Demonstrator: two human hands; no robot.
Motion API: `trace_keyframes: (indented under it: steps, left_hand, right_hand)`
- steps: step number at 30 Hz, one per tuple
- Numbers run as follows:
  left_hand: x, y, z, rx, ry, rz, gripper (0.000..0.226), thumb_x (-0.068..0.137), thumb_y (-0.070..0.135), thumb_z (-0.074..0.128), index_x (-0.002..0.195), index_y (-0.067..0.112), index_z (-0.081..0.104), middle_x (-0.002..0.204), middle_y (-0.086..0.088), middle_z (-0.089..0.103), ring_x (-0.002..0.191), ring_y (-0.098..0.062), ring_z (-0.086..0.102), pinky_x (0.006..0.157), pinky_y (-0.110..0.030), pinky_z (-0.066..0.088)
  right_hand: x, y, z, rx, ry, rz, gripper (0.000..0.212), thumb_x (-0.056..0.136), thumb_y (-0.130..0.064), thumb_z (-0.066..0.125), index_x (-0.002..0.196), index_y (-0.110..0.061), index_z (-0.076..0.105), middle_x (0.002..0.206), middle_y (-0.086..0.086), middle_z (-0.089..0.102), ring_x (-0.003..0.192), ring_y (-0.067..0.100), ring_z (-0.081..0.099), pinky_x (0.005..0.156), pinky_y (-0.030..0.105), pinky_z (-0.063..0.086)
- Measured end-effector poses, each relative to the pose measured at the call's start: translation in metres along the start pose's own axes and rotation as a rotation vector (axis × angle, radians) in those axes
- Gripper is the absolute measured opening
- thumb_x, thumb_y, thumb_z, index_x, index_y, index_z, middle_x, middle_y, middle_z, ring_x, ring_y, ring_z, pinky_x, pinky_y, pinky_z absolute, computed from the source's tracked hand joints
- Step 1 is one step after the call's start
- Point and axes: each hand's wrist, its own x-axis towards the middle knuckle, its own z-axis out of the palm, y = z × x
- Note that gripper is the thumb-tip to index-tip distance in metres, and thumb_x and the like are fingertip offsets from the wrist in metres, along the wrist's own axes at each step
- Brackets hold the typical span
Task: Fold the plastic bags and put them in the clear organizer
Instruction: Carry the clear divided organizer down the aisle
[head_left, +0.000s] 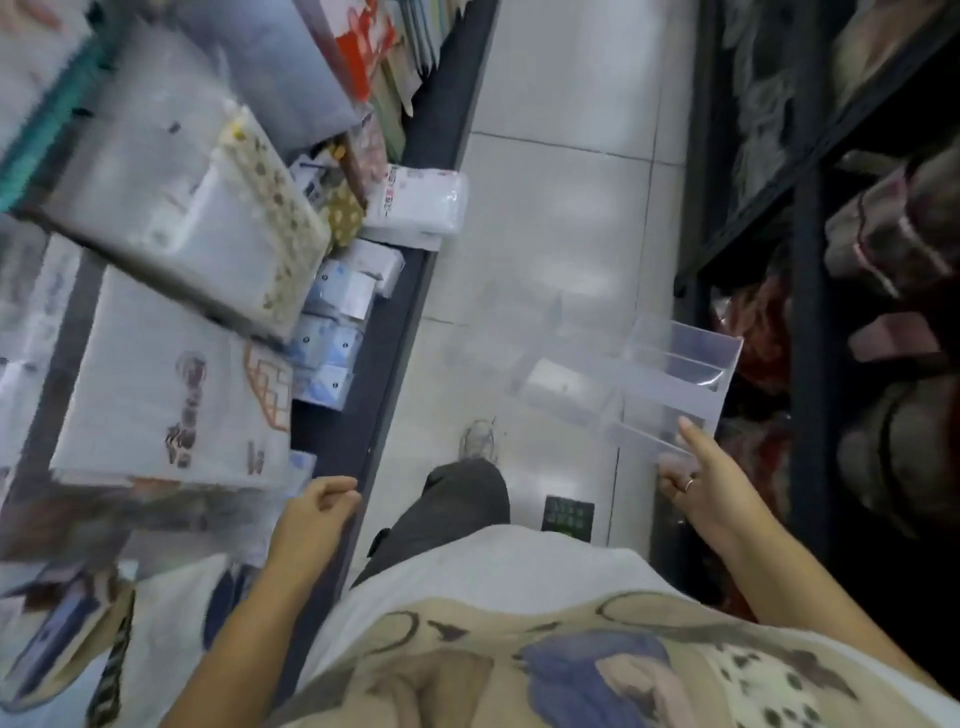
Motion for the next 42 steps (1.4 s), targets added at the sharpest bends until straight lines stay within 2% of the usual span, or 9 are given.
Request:
trace_keyframes:
  steps: [4, 13, 16, 19, 27, 31, 33, 36, 42]
  left_hand:
    - [0.1, 0.143, 0.003, 0.058, -0.027, 0.135, 0.01, 0.089, 0.016, 0.064, 0.096, 0.024, 0.065, 0.1, -0.005, 0.068, 0.1, -0.023, 0.064, 0.089, -0.04, 0.05]
    - [0.269, 0.465, 0.069, 0.08, -0.126, 0.448, 0.014, 0.09, 0.013, 0.061, 0.104, 0.015, 0.064, 0.105, -0.009, 0.067, 0.1, -0.022, 0.062, 0.092, -0.035, 0.048]
    - [0.321, 0.534, 0.099, 0.088, -0.135, 0.433, 0.014, 0.091, 0.016, 0.061, 0.105, 0.018, 0.064, 0.103, -0.003, 0.067, 0.097, -0.016, 0.062, 0.084, -0.023, 0.047]
    - [0.366, 0.588, 0.124, 0.07, -0.121, 0.344, 0.013, 0.089, 0.014, 0.062, 0.101, 0.018, 0.064, 0.1, -0.005, 0.067, 0.096, -0.02, 0.062, 0.089, -0.032, 0.048]
    - [0.464, 0.698, 0.153, 0.067, -0.103, 0.127, 0.012, 0.088, 0.013, 0.065, 0.091, 0.025, 0.064, 0.094, -0.001, 0.068, 0.095, -0.021, 0.064, 0.084, -0.033, 0.046]
    - [0.545, 0.764, 0.163, 0.034, -0.055, 0.073, 0.017, 0.089, 0.012, 0.064, 0.088, 0.029, 0.064, 0.091, 0.001, 0.069, 0.091, -0.02, 0.065, 0.072, -0.027, 0.046]
    - [0.592, 0.807, 0.166, 0.017, -0.04, 0.075, 0.016, 0.09, 0.011, 0.063, 0.088, 0.027, 0.064, 0.093, -0.001, 0.068, 0.093, -0.023, 0.064, 0.069, -0.027, 0.047]
    - [0.665, 0.892, 0.173, 0.049, -0.049, 0.114, 0.011, 0.091, 0.011, 0.062, 0.094, 0.021, 0.064, 0.1, -0.007, 0.068, 0.099, -0.026, 0.063, 0.08, -0.033, 0.049]
    - [0.8, 1.118, 0.201, 0.143, -0.061, 0.344, 0.015, 0.092, 0.013, 0.06, 0.106, 0.012, 0.065, 0.104, -0.007, 0.066, 0.101, -0.022, 0.061, 0.091, -0.038, 0.048]
  right_hand:
    - [0.051, -0.078, 0.028, 0.064, 0.013, -0.017, 0.049, 0.088, -0.043, 0.061, 0.13, -0.019, 0.054, 0.111, 0.006, 0.059, 0.076, 0.014, 0.055, 0.071, 0.026, 0.049]
    - [0.188, -0.241, 0.056, 0.167, 0.102, -0.038, 0.043, 0.082, -0.048, 0.065, 0.113, -0.019, 0.06, 0.095, 0.001, 0.059, 0.071, 0.013, 0.055, 0.07, 0.027, 0.048]
    - [0.251, -0.306, 0.063, 0.167, 0.118, -0.038, 0.037, 0.089, -0.043, 0.059, 0.117, -0.017, 0.057, 0.094, 0.001, 0.059, 0.07, 0.014, 0.054, 0.069, 0.027, 0.047]
    - [0.311, -0.386, 0.071, 0.143, 0.097, 0.004, 0.037, 0.09, -0.044, 0.057, 0.117, -0.017, 0.059, 0.093, 0.0, 0.061, 0.071, 0.014, 0.055, 0.068, 0.027, 0.046]
    - [0.475, -0.608, 0.107, 0.002, 0.019, -0.059, 0.073, 0.055, -0.063, 0.078, 0.113, -0.023, 0.059, 0.107, 0.0, 0.061, 0.067, 0.009, 0.066, 0.062, 0.022, 0.053]
    - [0.57, -0.704, 0.14, 0.023, -0.028, -0.088, 0.057, 0.068, -0.055, 0.076, 0.113, -0.023, 0.06, 0.111, 0.001, 0.062, 0.069, 0.007, 0.068, 0.062, 0.02, 0.054]
    - [0.615, -0.752, 0.161, 0.013, -0.03, -0.1, 0.058, 0.069, -0.054, 0.074, 0.116, -0.023, 0.058, 0.112, -0.001, 0.061, 0.073, 0.007, 0.068, 0.065, 0.02, 0.054]
    - [0.671, -0.822, 0.185, 0.01, -0.009, -0.098, 0.055, 0.074, -0.052, 0.071, 0.117, -0.02, 0.058, 0.108, 0.001, 0.059, 0.079, 0.01, 0.065, 0.071, 0.023, 0.053]
    - [0.761, -0.942, 0.209, 0.049, 0.051, -0.057, 0.044, 0.076, -0.048, 0.068, 0.108, -0.019, 0.061, 0.092, 0.001, 0.061, 0.075, 0.012, 0.063, 0.074, 0.026, 0.05]
